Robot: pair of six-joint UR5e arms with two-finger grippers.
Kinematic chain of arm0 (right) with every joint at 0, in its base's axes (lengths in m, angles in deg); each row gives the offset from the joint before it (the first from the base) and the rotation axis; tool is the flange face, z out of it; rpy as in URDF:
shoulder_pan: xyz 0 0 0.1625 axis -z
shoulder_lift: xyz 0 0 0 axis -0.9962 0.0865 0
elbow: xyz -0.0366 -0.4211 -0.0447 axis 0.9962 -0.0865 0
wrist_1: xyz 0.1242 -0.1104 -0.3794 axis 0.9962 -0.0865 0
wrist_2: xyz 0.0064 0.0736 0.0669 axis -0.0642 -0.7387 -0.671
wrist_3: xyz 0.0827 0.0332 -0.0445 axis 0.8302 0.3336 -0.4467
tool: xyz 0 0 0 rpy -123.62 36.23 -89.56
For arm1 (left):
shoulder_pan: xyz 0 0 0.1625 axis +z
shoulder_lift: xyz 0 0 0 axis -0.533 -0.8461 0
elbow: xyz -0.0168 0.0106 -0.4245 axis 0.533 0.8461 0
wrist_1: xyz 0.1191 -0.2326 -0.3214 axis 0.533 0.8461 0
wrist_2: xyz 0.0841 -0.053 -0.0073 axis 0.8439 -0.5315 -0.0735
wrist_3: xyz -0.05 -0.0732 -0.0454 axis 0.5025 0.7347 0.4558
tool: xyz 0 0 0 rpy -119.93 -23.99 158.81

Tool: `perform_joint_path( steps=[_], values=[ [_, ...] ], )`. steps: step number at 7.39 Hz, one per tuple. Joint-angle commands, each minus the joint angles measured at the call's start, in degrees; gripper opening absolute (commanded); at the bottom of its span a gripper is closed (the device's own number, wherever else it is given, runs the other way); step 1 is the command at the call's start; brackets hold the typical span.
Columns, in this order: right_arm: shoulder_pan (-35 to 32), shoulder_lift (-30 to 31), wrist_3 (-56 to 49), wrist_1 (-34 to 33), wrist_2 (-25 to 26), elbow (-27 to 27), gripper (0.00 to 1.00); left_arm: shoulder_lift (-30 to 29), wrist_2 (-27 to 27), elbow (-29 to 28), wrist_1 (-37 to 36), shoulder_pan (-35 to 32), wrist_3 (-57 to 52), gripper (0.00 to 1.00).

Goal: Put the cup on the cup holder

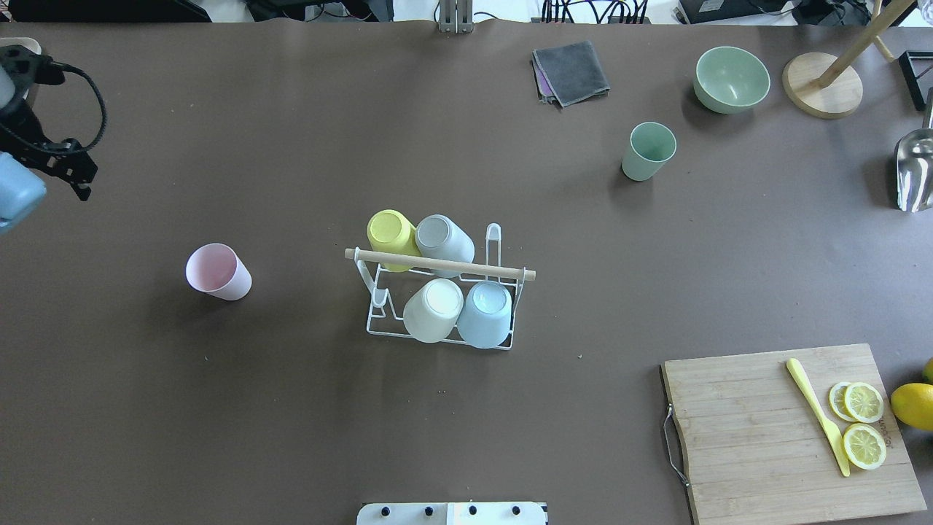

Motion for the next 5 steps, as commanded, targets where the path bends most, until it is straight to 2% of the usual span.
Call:
perform_joint_path(
  steps=[1,3,4,5],
  values=[
    [6.10,-3.44,7.10,0.02,0.12,4.05,1.00,-3.79,0.28,-0.31,-11.66,0.87,-0.04,0.99],
    [10.58,-8.34,8.90,-0.15,0.29,4.69,1.00,-6.34,-0.42,0.12,-17.07,2.61,0.05,0.99],
    [11.39,-10.28,8.82,0.02,0.29,2.51,1.00,-6.70,-0.60,-0.05,-17.52,5.76,0.05,0.99],
    [11.75,-13.78,8.90,-0.06,0.29,-0.99,1.00,-6.70,-0.95,0.30,-17.44,5.79,-0.91,0.99]
  ],
)
